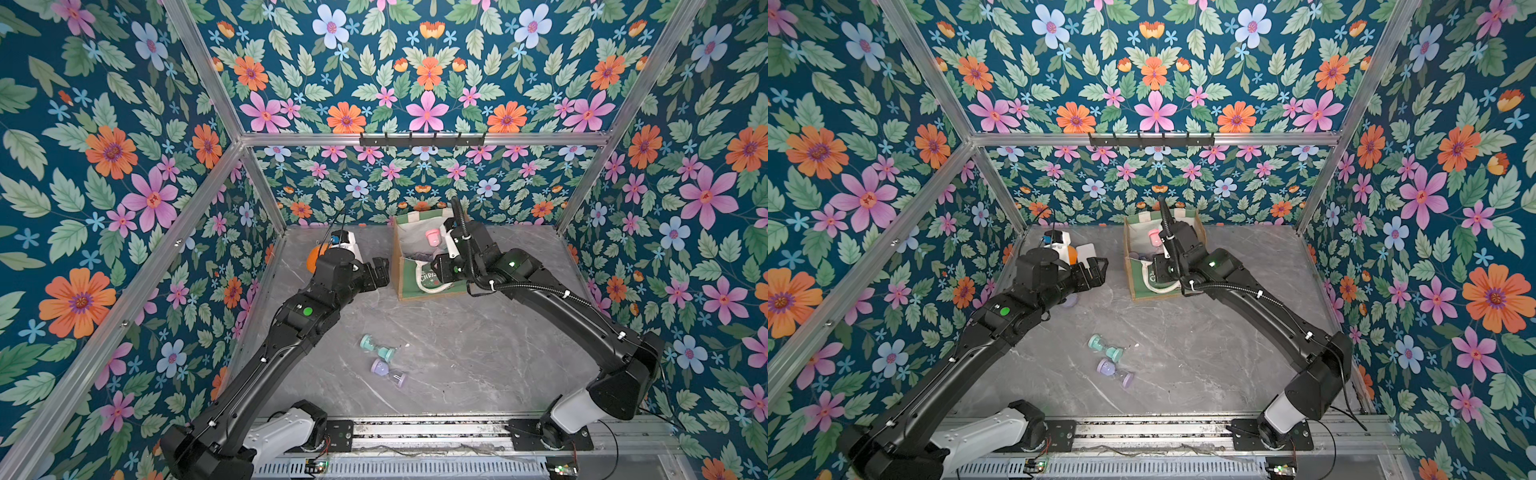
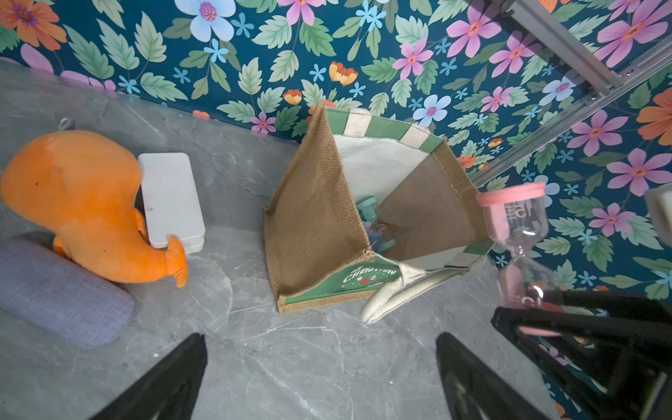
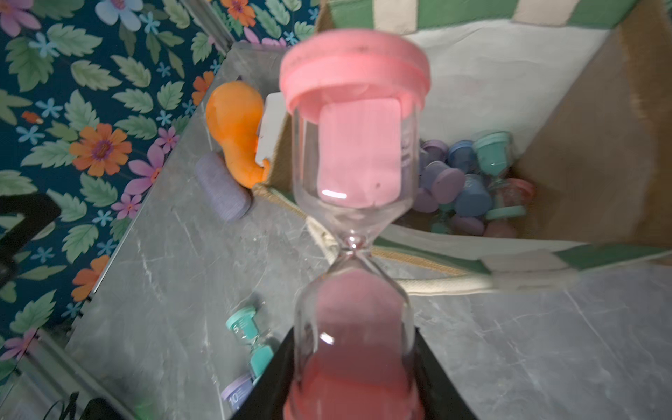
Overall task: Put the hourglass into the canvas bag
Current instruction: Place the hourglass in the canvas bag.
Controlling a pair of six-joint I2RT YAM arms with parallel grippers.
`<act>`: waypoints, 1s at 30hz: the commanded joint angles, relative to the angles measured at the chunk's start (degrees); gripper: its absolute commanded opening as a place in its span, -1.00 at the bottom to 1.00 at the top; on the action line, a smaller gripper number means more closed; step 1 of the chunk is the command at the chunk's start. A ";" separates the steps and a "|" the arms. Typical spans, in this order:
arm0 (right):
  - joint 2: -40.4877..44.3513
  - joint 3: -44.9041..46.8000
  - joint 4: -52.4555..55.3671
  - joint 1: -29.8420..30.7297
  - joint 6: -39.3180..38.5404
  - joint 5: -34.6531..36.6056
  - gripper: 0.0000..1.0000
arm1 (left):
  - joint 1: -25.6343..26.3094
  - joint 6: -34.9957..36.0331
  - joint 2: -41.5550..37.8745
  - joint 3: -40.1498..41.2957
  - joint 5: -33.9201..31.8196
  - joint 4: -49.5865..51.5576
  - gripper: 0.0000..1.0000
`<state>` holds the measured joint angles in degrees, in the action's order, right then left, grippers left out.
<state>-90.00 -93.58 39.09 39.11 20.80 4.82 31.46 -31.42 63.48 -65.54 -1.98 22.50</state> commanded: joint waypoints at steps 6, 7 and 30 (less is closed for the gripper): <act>-8.94 -6.52 0.74 -6.25 -3.80 -1.22 -0.25 | -0.09 -0.30 6.55 -1.11 2.13 -7.62 1.00; -10.31 -7.72 1.07 -6.75 -4.22 -1.06 -0.25 | -0.09 -0.44 7.48 -1.41 2.82 -8.28 1.00; -29.02 -12.90 3.23 -10.61 -2.36 0.76 -0.24 | -0.09 -2.59 15.59 -1.13 10.48 -17.60 1.00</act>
<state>-118.65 -107.70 42.54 28.49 17.65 4.08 31.46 -34.11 79.31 -66.87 7.46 7.25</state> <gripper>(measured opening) 0.414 0.998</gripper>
